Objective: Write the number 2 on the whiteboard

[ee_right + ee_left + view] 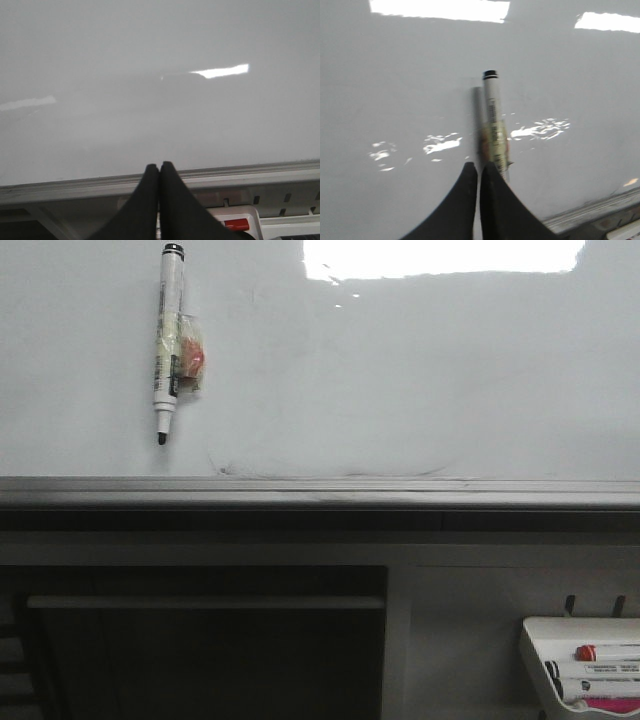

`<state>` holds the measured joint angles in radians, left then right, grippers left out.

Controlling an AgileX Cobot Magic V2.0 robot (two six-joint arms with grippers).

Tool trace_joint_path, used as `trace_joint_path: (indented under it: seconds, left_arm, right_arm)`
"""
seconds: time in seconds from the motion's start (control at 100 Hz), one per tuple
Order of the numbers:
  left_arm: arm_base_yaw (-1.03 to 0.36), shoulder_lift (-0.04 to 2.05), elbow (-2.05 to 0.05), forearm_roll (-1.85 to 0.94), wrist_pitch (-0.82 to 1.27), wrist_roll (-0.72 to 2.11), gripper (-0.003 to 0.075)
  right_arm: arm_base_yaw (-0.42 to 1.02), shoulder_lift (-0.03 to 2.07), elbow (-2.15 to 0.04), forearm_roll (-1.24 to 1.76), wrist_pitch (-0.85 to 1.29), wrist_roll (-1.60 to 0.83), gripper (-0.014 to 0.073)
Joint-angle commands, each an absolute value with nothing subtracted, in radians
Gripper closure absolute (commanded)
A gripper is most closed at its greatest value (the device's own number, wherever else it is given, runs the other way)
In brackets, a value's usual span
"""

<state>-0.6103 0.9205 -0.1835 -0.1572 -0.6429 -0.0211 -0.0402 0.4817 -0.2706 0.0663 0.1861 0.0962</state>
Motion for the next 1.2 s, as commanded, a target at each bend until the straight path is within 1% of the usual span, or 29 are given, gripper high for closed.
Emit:
trace_joint_path:
  seconds: [0.0, 0.07, 0.12, 0.17, 0.2, 0.21, 0.26, 0.31, 0.35, 0.48, 0.55, 0.61, 0.68, 0.79, 0.8, 0.85, 0.86, 0.94, 0.95, 0.97, 0.99, 1.12, 1.19]
  left_arm:
    - [-0.701, 1.096, -0.223, -0.200, -0.959, -0.029, 0.0736]
    - [-0.725, 1.237, -0.241, -0.198, -1.077, -0.029, 0.0711]
    - [-0.732, 1.321, -0.257, -0.194, -1.166, -0.035, 0.0666]
    - [-0.734, 1.387, -0.272, -0.196, -1.213, -0.066, 0.0594]
    - [-0.734, 1.422, -0.281, -0.199, -1.231, -0.085, 0.0543]
    - [-0.734, 1.428, -0.281, -0.199, -1.238, -0.089, 0.0543]
    - [-0.734, 1.456, -0.285, -0.208, -1.255, -0.116, 0.0468]
    - [-0.734, 1.461, -0.288, -0.213, -1.238, -0.125, 0.0425]
    - [-0.734, 1.459, -0.291, -0.216, -1.219, -0.125, 0.0414]
    - [-0.734, 1.459, -0.309, -0.211, -1.171, -0.121, 0.0415]
    - [-0.729, 1.460, -0.343, -0.214, -1.099, -0.107, 0.0416]
    - [-0.729, 1.460, -0.378, -0.226, -0.995, -0.069, 0.0418]
    - [-0.729, 1.460, -0.412, -0.247, -0.946, -0.043, 0.0433]
    - [-0.728, 1.460, -0.445, -0.342, -0.880, -0.024, 0.0508]
    - [-0.728, 1.460, -0.448, -0.345, -0.867, -0.014, 0.0529]
    - [-0.725, 1.460, -0.456, -0.345, -0.831, 0.020, 0.0580]
    - [-0.725, 1.460, -0.456, -0.345, -0.826, 0.025, 0.0580]
    - [-0.725, 1.460, -0.466, -0.345, -0.773, 0.052, 0.0687]
    - [-0.725, 1.460, -0.466, -0.345, -0.769, 0.051, 0.0687]
    - [-0.725, 1.460, -0.468, -0.345, -0.764, 0.054, 0.0722]
    - [-0.725, 1.460, -0.468, -0.345, -0.762, 0.054, 0.0740]
    - [-0.725, 1.460, -0.468, -0.345, -0.762, 0.054, 0.0740]
    - [-0.730, 1.456, -0.468, -0.329, -0.764, 0.054, 0.0740]
  right_arm:
    - [-0.040, 0.500, -0.308, 0.070, 0.139, 0.095, 0.0650]
    - [-0.040, 0.500, -0.308, 0.070, 0.158, 0.095, 0.0650]
    - [-0.040, 0.500, -0.308, 0.070, 0.159, 0.095, 0.0650]
    - [-0.040, 0.500, -0.312, 0.070, 0.162, 0.095, 0.0650]
    - [-0.040, 0.500, -0.315, 0.070, 0.162, 0.095, 0.0650]
    - [-0.040, 0.500, -0.317, 0.070, 0.162, 0.095, 0.0650]
    - [-0.040, 0.500, -0.321, 0.070, 0.162, 0.095, 0.0650]
    - [-0.040, 0.500, -0.321, 0.070, 0.159, 0.095, 0.0650]
    - [-0.037, 0.500, -0.321, 0.070, 0.159, 0.095, 0.0650]
    - [-0.003, 0.500, -0.321, 0.070, 0.159, 0.095, 0.0650]
    - [0.015, 0.500, -0.321, 0.070, 0.159, 0.095, 0.0650]
    - [0.026, 0.500, -0.321, 0.070, 0.159, 0.095, 0.0650]
    - [0.030, 0.500, -0.321, 0.070, 0.158, 0.095, 0.0650]
    - [0.030, 0.500, -0.321, 0.070, 0.158, 0.095, 0.0650]
    - [0.030, 0.500, -0.321, 0.070, 0.158, 0.095, 0.0650]
    - [0.030, 0.500, -0.321, 0.070, 0.158, 0.095, 0.0650]
    - [0.030, 0.500, -0.321, 0.070, 0.158, 0.095, 0.0650]
    - [0.030, 0.500, -0.321, 0.070, 0.158, 0.095, 0.0650]
    - [0.030, 0.500, -0.321, 0.070, 0.158, 0.095, 0.0650]
    - [0.030, 0.500, -0.321, 0.070, 0.160, 0.095, 0.0650]
    - [0.030, 0.500, -0.321, 0.070, 0.160, 0.095, 0.0650]
    - [0.033, 0.500, -0.321, 0.070, 0.194, 0.095, 0.0650]
    - [0.063, 0.500, -0.324, 0.070, 0.194, 0.084, 0.0650]
